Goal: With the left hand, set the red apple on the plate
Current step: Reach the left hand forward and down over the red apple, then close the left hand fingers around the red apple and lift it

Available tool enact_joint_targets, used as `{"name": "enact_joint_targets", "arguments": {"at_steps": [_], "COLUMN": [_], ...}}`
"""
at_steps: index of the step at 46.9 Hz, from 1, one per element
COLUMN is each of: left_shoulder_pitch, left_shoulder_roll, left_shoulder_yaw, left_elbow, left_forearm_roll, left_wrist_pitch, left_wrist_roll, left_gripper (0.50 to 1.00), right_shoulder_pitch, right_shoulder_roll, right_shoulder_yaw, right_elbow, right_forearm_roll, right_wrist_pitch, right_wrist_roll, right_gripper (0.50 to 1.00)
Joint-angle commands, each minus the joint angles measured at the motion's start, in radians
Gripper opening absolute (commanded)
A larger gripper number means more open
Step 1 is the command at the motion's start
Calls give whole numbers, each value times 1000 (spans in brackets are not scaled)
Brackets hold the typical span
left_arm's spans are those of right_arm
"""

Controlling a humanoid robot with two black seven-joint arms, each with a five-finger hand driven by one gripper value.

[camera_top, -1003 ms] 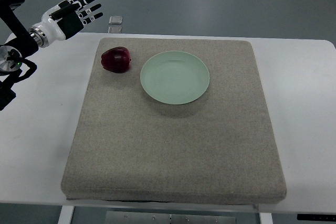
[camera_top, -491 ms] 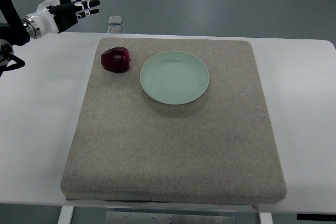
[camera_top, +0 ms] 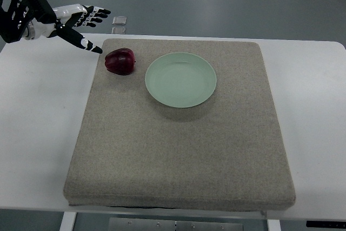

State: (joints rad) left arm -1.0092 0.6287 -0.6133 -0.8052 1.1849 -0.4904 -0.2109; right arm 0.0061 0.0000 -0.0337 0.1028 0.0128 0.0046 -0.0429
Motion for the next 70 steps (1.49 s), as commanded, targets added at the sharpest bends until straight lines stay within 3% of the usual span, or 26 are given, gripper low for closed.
{"name": "enact_joint_targets", "arguments": {"at_steps": [1,11,25,41,54,70], "left_shoulder_pitch": [0,-2,-2,-3,-5,-5], "left_shoulder_roll": [-9,-67,-139,-182,-199,-201], "left_shoulder_yaw": [3,78,207,219,219,242], "left_elbow": [-9,3,31,67,81,81], "left_forearm_roll": [84,133,139,208,229,237], "left_wrist_pitch": [33,61,225,240,302,302], "left_wrist_roll": [-4,-4,-2,-2,-1,-2], "left_gripper": [996,996,996,981,975,853], "right_shoulder_pitch": [0,0,0,0,0,0], "right_shoulder_roll": [0,0,0,0,0,0], "right_shoulder_yaw": [0,0,0,0,0,0], "right_elbow": [0,0,0,0,0,0], "right_forearm_roll": [-1,1,-1,1,1,1], "right_wrist_pitch": [0,0,0,0,0,0], "right_wrist_roll": [1,0,0,0,0,0], "right_gripper": [932,930,932,930,932,932]}}
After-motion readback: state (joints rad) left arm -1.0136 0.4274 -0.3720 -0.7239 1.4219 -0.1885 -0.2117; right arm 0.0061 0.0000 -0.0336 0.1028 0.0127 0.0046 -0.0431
